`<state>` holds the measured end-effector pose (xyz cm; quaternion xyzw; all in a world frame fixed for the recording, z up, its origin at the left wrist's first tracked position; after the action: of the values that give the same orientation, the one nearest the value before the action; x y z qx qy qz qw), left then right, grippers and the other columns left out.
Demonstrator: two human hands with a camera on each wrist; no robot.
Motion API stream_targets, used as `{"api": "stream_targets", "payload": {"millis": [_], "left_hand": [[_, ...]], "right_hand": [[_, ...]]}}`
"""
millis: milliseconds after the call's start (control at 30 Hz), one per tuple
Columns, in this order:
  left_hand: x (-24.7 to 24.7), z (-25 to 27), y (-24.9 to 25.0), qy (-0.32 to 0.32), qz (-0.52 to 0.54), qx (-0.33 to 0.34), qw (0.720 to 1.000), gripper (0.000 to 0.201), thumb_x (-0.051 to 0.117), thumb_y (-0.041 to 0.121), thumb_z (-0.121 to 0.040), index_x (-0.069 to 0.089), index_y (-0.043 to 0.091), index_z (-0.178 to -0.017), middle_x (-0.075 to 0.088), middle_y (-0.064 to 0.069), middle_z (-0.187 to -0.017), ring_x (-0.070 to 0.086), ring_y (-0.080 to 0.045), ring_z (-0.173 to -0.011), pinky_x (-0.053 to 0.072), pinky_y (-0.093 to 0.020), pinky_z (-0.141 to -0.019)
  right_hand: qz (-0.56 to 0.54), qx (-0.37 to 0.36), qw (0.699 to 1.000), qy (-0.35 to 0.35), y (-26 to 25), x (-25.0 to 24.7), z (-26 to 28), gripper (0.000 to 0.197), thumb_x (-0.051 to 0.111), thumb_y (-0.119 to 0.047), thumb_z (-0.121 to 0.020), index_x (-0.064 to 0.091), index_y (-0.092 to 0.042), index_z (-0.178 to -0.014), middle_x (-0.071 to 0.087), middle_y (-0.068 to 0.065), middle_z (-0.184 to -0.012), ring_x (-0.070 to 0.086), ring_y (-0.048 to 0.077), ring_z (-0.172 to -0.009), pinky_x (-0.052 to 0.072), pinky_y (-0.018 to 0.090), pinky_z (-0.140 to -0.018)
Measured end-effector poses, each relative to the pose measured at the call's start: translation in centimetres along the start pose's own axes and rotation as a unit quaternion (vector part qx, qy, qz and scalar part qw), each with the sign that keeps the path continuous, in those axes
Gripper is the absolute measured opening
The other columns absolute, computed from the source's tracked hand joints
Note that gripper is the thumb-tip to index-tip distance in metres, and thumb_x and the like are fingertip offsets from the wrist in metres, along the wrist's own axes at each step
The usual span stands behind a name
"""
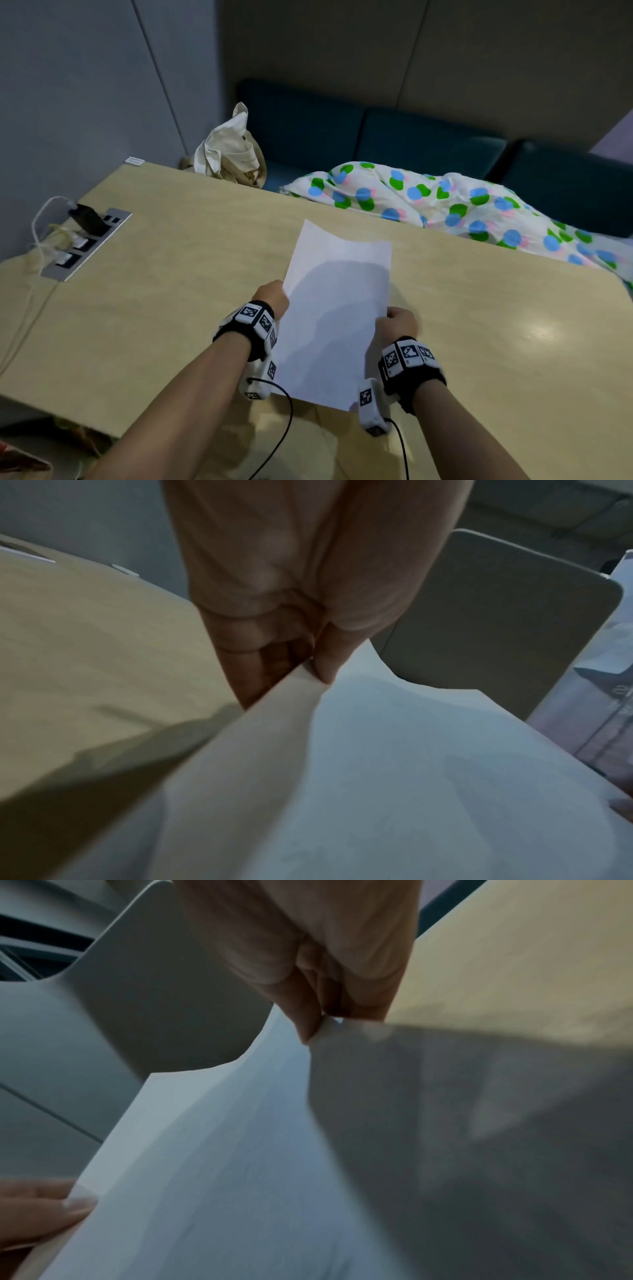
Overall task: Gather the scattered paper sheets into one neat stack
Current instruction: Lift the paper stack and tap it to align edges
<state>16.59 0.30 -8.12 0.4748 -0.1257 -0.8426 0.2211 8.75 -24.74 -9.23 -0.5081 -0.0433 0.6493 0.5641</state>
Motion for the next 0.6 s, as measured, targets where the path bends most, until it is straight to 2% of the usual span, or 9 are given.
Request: {"api": "stream_targets", "payload": {"millis": [133,300,400,500,567,600], "left_hand": [[0.7,-2.1,-0.4,-0.001,0.004,-0.005,1.000,0.032,0.033,0.010,-0.095,0.051,-0.002,-0.119,0.057,-0.021,-0.126,0.055,-0.037,-0.115,0.044,-0.037,-0.093],[0.5,-4.0,-0.2,0.006,-0.004,0.001,1.000,0.033,0.038,0.013,-0.094,0.055,0.000,-0.119,0.060,-0.019,-0.124,0.057,-0.037,-0.112,0.045,-0.036,-0.089],[0.2,-4.4,-0.5,0.011,0.006,-0.001,1.000,0.027,0.043,0.012,-0.090,0.060,-0.001,-0.106,0.064,-0.020,-0.111,0.061,-0.037,-0.100,0.048,-0.037,-0.082],[0.0,-4.1,-0.9,0.019,0.032,-0.011,0.999,0.012,0.052,0.016,-0.086,0.056,0.007,-0.079,0.058,-0.014,-0.090,0.053,-0.029,-0.079,0.041,-0.029,-0.070],[0.0,-4.0,-1.3,0.018,0.054,-0.022,0.998,0.024,0.055,0.022,-0.089,0.049,0.012,-0.067,0.055,-0.010,-0.091,0.050,-0.026,-0.081,0.041,-0.027,-0.074],[-0.1,-3.9,-1.3,0.019,0.067,-0.026,0.997,0.025,0.055,0.023,-0.090,0.050,0.012,-0.068,0.056,-0.011,-0.093,0.052,-0.027,-0.083,0.045,-0.029,-0.076]], "right_hand": [[0.007,0.010,1.000,-0.009,0.1,1.2,-1.8,0.023,0.049,-0.001,-0.085,0.071,0.005,-0.086,0.060,0.016,-0.071,0.048,0.026,-0.057,0.037,0.027,-0.055],[0.023,-0.002,1.000,-0.011,-0.7,1.7,-3.5,0.022,0.048,0.000,-0.085,0.070,0.004,-0.084,0.061,0.017,-0.074,0.051,0.026,-0.060,0.039,0.028,-0.057],[0.045,-0.013,0.999,-0.019,-1.2,1.7,-3.9,0.022,0.048,0.001,-0.085,0.069,0.006,-0.085,0.060,0.017,-0.075,0.051,0.026,-0.062,0.040,0.028,-0.058],[0.090,-0.022,0.995,-0.020,-1.8,1.2,-3.6,0.019,0.050,-0.004,-0.086,0.068,0.002,-0.081,0.060,0.016,-0.075,0.052,0.027,-0.064,0.040,0.028,-0.059],[0.119,-0.026,0.993,0.000,-1.9,0.5,-2.9,0.024,0.048,-0.007,-0.087,0.057,-0.003,-0.065,0.052,0.013,-0.064,0.043,0.025,-0.053,0.034,0.026,-0.053],[0.127,-0.033,0.991,0.012,-1.9,0.0,-2.6,0.028,0.046,-0.008,-0.088,0.051,-0.003,-0.061,0.048,0.014,-0.061,0.042,0.026,-0.052,0.033,0.027,-0.051]]}}
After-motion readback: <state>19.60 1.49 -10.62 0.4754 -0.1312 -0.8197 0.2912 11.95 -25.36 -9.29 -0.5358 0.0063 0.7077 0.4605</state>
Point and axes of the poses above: each hand's wrist, its own z-axis away from the middle knuckle, its own x-axis out of the palm, y = z × x, the point moved 7 cm from there along -z, towards the middle knuckle
